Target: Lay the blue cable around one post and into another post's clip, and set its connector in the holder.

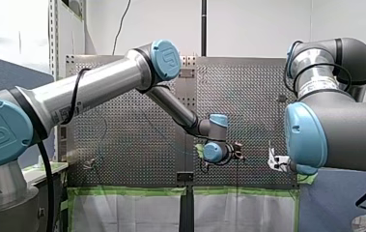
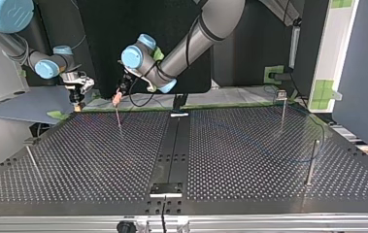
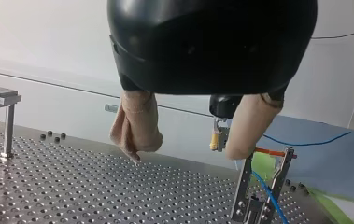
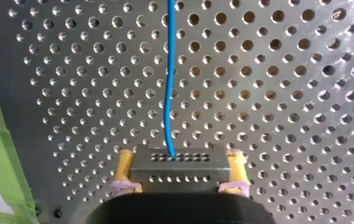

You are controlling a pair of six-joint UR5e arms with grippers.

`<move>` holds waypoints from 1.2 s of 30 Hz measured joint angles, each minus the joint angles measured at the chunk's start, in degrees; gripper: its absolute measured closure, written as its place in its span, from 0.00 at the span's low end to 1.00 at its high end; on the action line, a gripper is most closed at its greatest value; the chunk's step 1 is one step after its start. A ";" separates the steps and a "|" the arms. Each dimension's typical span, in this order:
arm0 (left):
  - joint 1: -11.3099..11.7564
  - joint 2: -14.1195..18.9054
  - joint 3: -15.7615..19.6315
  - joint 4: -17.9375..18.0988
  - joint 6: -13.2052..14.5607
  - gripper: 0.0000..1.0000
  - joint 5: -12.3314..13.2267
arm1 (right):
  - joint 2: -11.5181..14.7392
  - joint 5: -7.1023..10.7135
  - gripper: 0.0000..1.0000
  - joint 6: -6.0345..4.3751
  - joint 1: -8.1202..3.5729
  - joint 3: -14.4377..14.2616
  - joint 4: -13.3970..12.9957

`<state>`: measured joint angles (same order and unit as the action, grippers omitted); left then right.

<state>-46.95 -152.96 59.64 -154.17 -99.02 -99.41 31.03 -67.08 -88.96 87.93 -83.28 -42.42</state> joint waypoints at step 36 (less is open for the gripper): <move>0.04 1.04 0.64 -1.29 0.76 0.01 -1.89 | -0.12 0.01 1.00 0.04 0.00 0.00 0.20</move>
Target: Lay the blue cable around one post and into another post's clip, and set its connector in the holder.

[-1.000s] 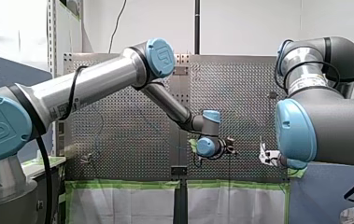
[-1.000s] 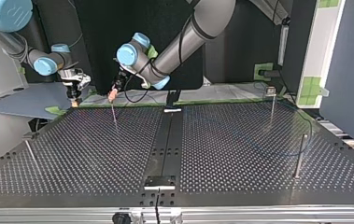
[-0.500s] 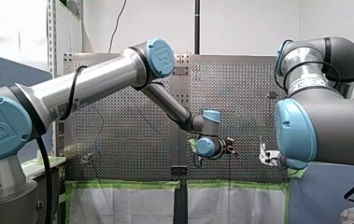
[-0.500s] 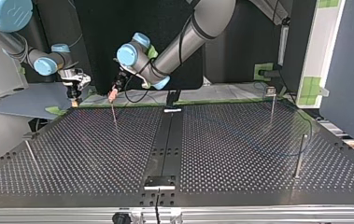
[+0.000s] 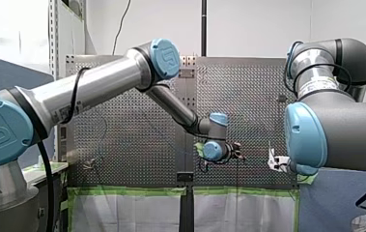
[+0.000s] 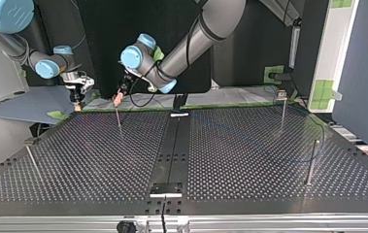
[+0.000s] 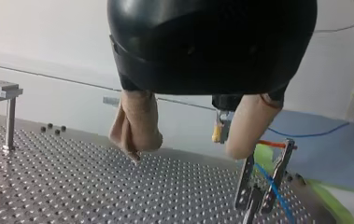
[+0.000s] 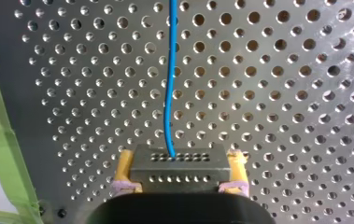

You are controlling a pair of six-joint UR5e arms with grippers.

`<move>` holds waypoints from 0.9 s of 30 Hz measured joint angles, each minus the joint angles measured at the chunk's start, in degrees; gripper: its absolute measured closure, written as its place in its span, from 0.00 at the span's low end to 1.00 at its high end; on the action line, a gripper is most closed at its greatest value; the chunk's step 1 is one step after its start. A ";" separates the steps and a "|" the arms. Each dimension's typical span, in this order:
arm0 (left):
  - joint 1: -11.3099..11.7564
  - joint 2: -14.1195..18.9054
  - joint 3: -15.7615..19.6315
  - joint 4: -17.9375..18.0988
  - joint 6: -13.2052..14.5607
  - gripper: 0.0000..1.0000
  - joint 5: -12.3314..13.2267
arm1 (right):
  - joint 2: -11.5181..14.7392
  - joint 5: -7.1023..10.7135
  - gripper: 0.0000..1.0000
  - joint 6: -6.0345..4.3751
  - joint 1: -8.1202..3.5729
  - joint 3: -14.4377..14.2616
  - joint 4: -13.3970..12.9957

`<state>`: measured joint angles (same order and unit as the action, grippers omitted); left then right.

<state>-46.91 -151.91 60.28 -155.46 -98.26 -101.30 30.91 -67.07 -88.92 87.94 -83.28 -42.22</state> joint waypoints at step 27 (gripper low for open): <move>-7.61 12.69 12.58 4.78 3.63 0.01 -12.90 | -0.01 -0.08 1.00 -1.09 0.11 0.01 -0.10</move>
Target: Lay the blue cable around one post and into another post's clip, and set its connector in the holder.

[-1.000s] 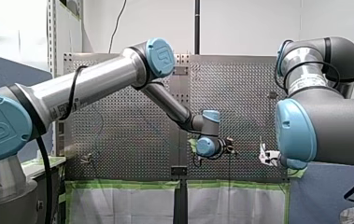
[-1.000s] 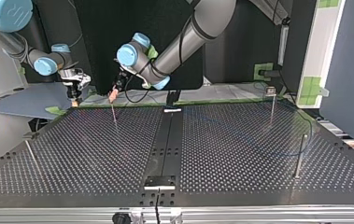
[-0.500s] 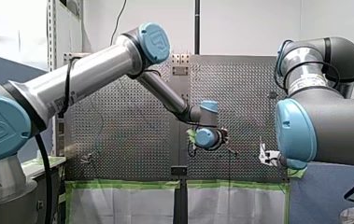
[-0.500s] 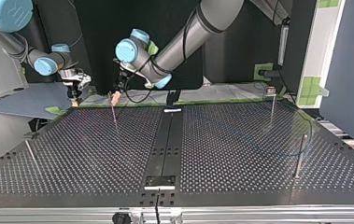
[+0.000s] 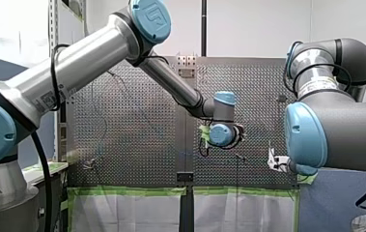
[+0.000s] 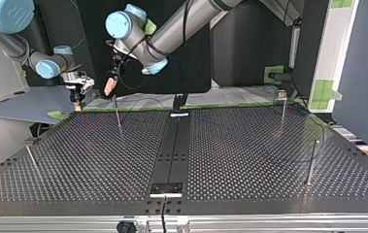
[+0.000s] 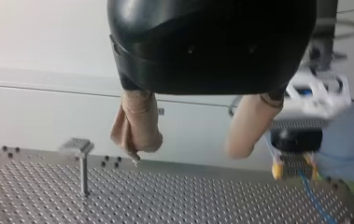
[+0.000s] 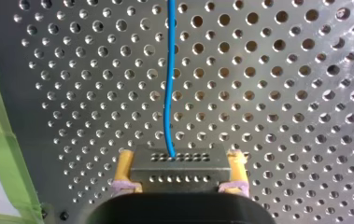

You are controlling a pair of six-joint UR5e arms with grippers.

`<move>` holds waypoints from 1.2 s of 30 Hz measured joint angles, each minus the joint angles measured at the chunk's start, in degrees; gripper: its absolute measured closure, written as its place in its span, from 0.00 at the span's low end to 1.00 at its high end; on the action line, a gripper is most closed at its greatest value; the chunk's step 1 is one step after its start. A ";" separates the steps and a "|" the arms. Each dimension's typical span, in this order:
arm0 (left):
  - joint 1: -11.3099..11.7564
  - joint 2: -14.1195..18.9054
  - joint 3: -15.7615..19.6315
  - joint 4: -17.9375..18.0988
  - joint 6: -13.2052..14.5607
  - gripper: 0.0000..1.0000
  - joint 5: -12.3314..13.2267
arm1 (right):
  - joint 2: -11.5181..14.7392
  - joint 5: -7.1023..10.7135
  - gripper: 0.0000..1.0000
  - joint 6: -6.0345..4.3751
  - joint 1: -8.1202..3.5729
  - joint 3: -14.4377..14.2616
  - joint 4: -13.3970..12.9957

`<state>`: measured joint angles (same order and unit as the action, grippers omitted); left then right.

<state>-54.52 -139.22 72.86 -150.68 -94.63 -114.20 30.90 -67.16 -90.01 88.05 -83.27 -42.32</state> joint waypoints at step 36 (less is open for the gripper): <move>5.68 18.89 18.89 -11.36 -8.39 0.01 -18.88 | -0.09 0.25 1.00 -1.23 -0.04 0.00 -0.46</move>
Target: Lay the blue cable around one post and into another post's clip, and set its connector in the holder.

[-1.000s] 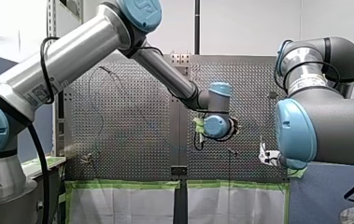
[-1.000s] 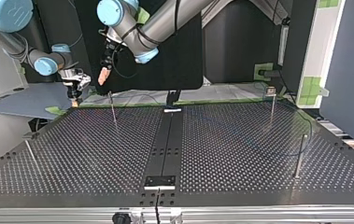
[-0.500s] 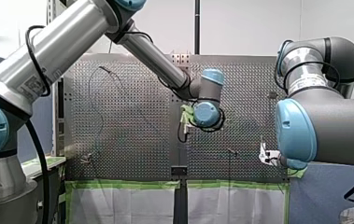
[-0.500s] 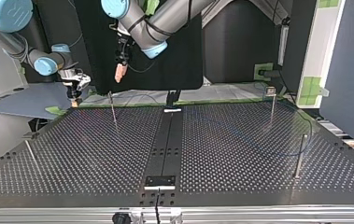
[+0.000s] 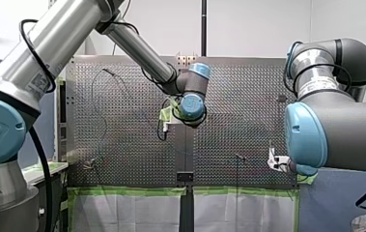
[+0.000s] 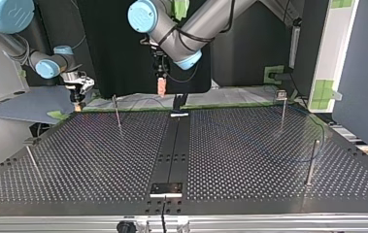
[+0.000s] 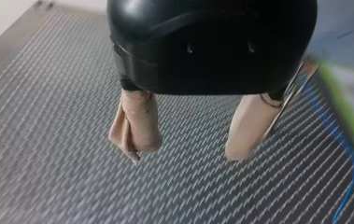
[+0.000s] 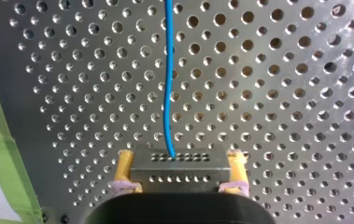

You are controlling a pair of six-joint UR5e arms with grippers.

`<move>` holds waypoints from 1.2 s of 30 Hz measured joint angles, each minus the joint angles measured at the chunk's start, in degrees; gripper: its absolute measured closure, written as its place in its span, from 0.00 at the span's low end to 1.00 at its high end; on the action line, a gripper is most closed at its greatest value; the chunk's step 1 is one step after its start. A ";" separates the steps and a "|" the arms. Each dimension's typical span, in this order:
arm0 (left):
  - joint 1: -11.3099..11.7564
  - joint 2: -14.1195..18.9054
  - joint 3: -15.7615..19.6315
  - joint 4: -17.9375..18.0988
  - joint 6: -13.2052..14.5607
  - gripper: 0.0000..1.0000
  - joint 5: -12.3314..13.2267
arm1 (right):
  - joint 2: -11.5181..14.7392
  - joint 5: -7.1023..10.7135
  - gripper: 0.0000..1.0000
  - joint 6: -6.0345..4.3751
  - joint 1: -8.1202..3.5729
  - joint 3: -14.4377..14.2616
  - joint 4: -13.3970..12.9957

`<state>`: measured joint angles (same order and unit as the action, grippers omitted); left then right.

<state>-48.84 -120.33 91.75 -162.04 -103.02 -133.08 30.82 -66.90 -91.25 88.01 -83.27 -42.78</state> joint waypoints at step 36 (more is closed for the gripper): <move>18.98 18.98 18.99 8.75 -13.91 0.01 -9.40 | -0.02 0.22 1.00 -0.09 0.43 0.00 -0.11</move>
<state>-29.86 -101.35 110.74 -153.29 -116.93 -142.48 30.80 -66.68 -91.33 88.44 -83.27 -42.89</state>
